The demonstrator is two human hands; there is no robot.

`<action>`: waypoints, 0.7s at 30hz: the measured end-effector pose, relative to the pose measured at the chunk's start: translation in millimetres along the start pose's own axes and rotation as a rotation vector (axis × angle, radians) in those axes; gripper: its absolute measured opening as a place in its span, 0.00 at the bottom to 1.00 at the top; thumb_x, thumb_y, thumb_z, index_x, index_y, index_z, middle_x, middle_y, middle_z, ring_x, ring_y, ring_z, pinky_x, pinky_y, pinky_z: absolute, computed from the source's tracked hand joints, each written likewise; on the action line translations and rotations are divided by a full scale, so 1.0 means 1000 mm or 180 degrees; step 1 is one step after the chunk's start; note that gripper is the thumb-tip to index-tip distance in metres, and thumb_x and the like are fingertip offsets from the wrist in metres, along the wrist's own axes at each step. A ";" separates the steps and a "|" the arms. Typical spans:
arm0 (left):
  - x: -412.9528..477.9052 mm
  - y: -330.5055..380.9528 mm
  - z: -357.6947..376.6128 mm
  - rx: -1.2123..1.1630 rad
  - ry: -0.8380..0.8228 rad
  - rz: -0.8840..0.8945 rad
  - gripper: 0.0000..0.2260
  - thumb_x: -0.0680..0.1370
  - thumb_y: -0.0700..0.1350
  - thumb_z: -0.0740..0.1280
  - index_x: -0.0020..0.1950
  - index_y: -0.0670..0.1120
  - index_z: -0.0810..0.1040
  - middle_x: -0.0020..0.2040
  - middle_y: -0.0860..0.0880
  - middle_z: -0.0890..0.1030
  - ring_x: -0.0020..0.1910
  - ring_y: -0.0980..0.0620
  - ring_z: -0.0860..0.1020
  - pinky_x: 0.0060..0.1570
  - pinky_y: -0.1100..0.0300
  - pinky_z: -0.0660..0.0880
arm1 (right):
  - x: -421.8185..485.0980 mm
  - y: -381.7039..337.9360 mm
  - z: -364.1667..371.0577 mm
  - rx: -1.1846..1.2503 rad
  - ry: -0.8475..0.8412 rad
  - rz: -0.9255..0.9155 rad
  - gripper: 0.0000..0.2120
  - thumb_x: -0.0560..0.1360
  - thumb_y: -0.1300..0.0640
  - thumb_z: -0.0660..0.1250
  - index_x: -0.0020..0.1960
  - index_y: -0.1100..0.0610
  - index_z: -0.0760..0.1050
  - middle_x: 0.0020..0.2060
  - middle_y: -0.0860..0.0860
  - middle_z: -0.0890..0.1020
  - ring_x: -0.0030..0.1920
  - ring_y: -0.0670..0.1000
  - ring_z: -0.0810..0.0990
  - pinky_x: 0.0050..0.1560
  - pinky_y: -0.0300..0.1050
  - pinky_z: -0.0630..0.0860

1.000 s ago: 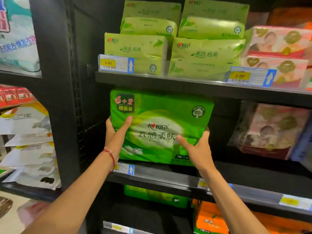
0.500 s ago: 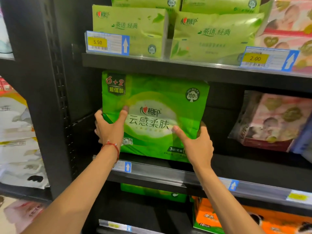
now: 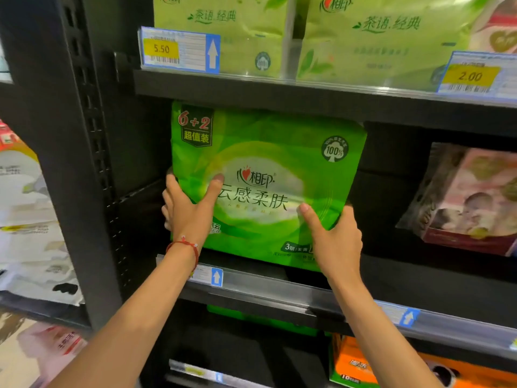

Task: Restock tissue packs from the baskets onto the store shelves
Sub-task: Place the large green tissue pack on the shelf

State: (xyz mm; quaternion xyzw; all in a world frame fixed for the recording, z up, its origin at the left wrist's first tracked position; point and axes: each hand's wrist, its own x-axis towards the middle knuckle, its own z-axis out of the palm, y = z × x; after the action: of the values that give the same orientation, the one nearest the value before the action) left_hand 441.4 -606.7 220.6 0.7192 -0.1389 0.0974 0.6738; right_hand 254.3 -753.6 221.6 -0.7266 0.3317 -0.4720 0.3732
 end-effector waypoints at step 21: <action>-0.076 0.025 -0.023 0.0997 -0.0005 0.1351 0.33 0.80 0.59 0.67 0.81 0.51 0.60 0.80 0.51 0.62 0.77 0.48 0.61 0.74 0.45 0.63 | -0.053 -0.007 -0.037 -0.0703 0.0424 -0.0967 0.25 0.79 0.51 0.73 0.73 0.52 0.72 0.69 0.48 0.75 0.69 0.49 0.72 0.63 0.50 0.71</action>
State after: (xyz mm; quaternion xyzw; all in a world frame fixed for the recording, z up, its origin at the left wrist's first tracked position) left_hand 362.7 -580.2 220.9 0.7696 -0.2703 0.2563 0.5186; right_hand 203.1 -714.7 214.7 -0.7720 0.2921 -0.5305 0.1930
